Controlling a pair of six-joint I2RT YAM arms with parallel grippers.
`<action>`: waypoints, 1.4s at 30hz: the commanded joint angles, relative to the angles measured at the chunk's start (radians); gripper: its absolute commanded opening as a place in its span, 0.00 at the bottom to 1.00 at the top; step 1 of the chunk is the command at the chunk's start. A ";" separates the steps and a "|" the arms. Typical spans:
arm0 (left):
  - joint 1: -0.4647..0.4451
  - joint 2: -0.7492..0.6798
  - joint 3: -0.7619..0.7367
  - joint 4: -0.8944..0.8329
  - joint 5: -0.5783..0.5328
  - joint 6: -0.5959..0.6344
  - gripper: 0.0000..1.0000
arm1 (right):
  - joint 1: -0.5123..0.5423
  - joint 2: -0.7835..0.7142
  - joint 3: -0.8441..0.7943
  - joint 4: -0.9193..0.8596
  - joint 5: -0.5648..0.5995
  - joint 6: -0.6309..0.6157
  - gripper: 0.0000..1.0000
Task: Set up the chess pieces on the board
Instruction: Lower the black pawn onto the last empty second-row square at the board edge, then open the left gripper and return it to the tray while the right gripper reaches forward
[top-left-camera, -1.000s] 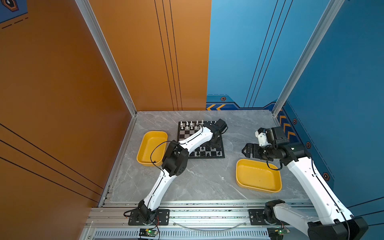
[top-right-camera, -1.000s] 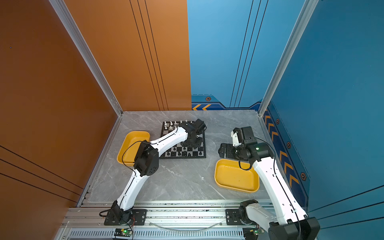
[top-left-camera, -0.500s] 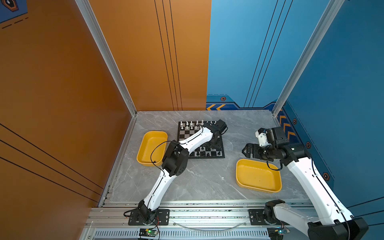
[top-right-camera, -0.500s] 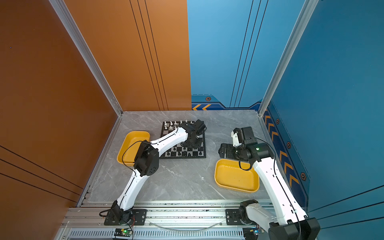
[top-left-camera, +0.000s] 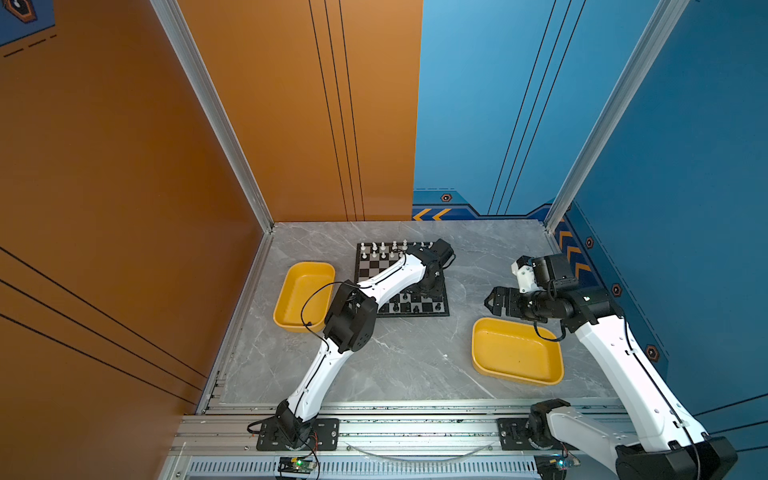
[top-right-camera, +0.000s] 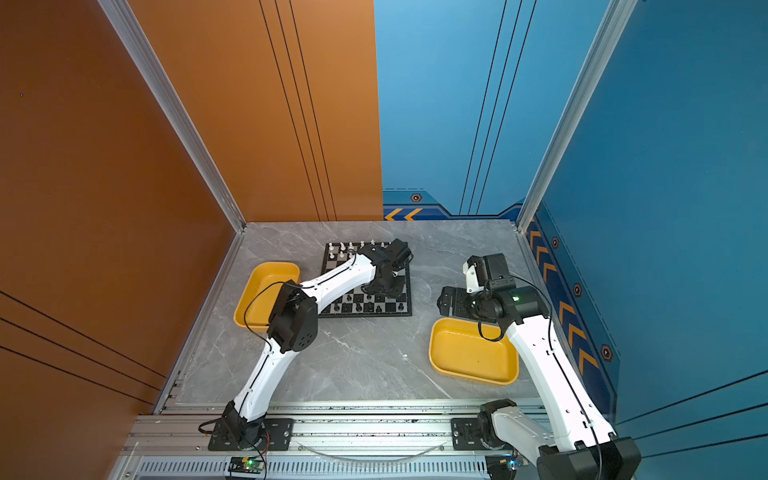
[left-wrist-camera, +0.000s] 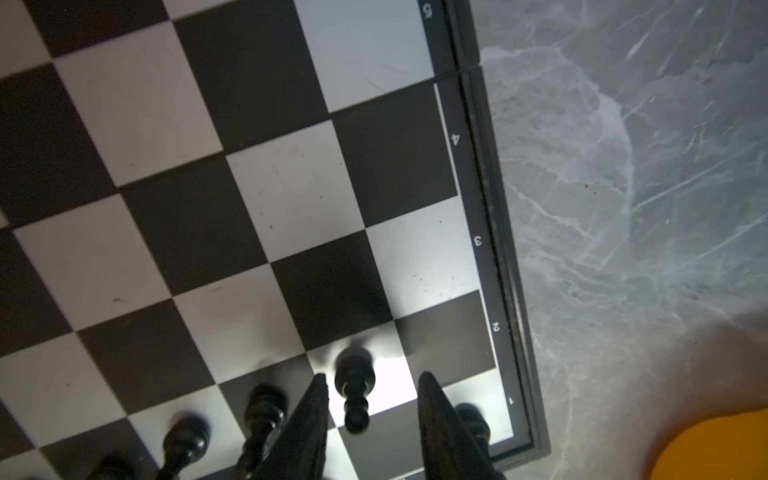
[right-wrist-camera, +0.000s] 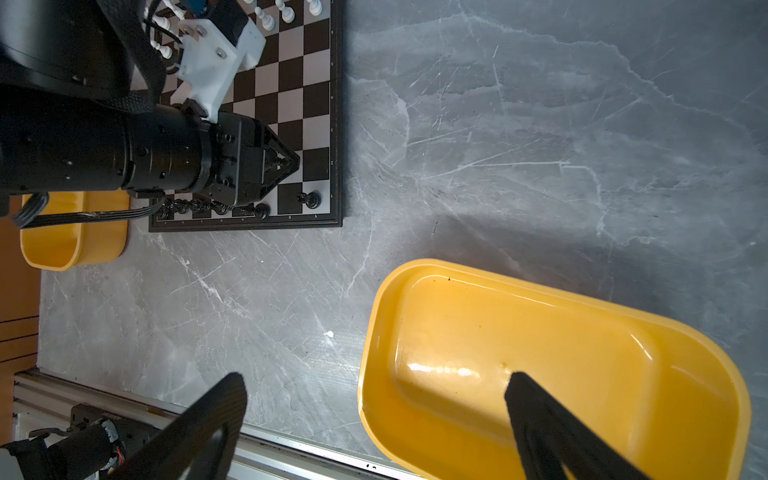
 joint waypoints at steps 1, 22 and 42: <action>0.012 -0.069 0.030 -0.024 0.028 -0.007 0.40 | -0.004 -0.003 0.010 -0.010 -0.010 0.022 1.00; 0.403 -0.554 -0.398 0.052 -0.122 -0.020 0.44 | 0.088 0.257 0.171 0.189 0.042 0.067 1.00; 0.704 -0.698 -0.935 0.145 -0.081 -0.023 0.31 | 0.194 0.855 0.768 0.117 0.013 0.075 1.00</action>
